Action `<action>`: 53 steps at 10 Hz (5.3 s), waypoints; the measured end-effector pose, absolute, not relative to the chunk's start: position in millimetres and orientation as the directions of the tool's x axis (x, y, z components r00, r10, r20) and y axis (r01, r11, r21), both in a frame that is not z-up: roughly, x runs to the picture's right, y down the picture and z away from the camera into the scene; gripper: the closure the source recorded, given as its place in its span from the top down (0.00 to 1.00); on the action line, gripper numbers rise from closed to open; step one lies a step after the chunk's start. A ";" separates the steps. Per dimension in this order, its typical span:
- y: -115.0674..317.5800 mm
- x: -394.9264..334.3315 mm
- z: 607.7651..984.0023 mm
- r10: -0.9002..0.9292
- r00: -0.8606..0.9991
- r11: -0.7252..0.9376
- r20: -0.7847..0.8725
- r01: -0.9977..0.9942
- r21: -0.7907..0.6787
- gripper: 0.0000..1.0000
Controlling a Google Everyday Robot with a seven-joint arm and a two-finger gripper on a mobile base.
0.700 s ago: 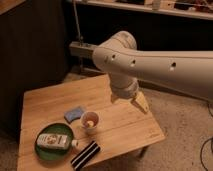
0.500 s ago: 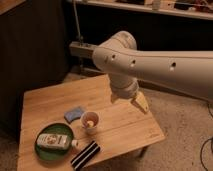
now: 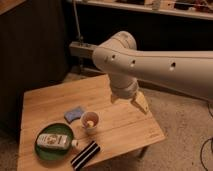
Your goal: Move the arm in a circular motion
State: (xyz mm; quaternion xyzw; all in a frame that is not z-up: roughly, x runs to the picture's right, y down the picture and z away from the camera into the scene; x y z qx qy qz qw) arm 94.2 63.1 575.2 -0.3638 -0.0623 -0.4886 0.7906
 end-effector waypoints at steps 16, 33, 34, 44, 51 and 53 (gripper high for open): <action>74.1 29.7 586.8 -0.733 0.378 0.216 0.565 0.918 -0.334 0.80; -0.2 111.8 765.3 -0.728 0.572 0.343 0.377 0.781 -0.522 0.80; 5.4 131.4 760.7 -0.716 0.594 0.356 0.366 0.762 -0.541 0.80; 126.5 224.8 594.0 -0.675 0.509 0.249 0.534 0.838 -0.485 0.80; 130.1 48.2 535.8 -0.699 0.200 0.088 0.686 0.977 -0.195 0.80; 123.4 -5.4 538.4 -0.703 0.130 0.050 0.699 0.990 -0.134 0.80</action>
